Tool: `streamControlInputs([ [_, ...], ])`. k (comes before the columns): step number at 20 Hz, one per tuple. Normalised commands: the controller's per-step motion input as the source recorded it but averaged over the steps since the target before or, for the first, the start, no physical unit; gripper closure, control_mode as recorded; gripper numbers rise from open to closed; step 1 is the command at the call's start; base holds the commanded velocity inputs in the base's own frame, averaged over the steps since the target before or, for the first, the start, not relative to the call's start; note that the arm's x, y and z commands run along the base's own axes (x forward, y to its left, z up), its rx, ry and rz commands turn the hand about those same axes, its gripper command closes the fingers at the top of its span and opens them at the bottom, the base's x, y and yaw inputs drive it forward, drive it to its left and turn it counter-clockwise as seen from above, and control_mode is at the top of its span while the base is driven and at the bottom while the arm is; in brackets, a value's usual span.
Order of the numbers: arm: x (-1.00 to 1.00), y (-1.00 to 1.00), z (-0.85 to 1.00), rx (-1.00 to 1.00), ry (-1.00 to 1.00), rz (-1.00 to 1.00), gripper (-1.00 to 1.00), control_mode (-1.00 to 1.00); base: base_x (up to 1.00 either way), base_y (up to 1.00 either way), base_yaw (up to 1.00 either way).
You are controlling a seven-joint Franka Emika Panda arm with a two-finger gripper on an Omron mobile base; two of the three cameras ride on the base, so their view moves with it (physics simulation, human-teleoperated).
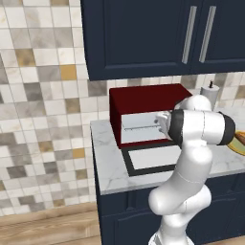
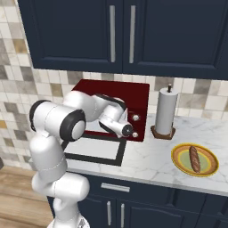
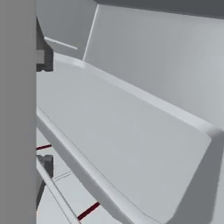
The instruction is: Pull the toaster oven rack outwards. Pick up the baguette from the plate and place it on the toaster oven rack. Close the toaster oven door fully and set the temperature to the lowest setting.
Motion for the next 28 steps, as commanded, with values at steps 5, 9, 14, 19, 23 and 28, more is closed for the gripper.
streamControlInputs([
  [5,0.03,0.00,-0.01,0.00,0.00,0.00,1.00,-1.00,0.00,0.00,0.00],
  [9,-0.31,0.00,-0.11,-0.01,0.39,0.00,1.00,-1.00,0.00,0.00,0.00],
  [14,-0.99,-0.05,-0.68,0.00,0.47,0.00,1.00,-1.00,0.00,0.00,0.00],
  [19,-1.00,-0.04,-1.00,0.00,0.19,0.00,1.00,-1.00,0.00,0.00,0.00],
  [23,-1.00,0.00,-1.00,0.00,0.03,0.00,1.00,-1.00,0.00,0.00,0.00],
  [28,-1.00,-0.01,-0.98,-0.02,0.01,0.00,1.00,-1.00,0.00,0.00,0.00],
])
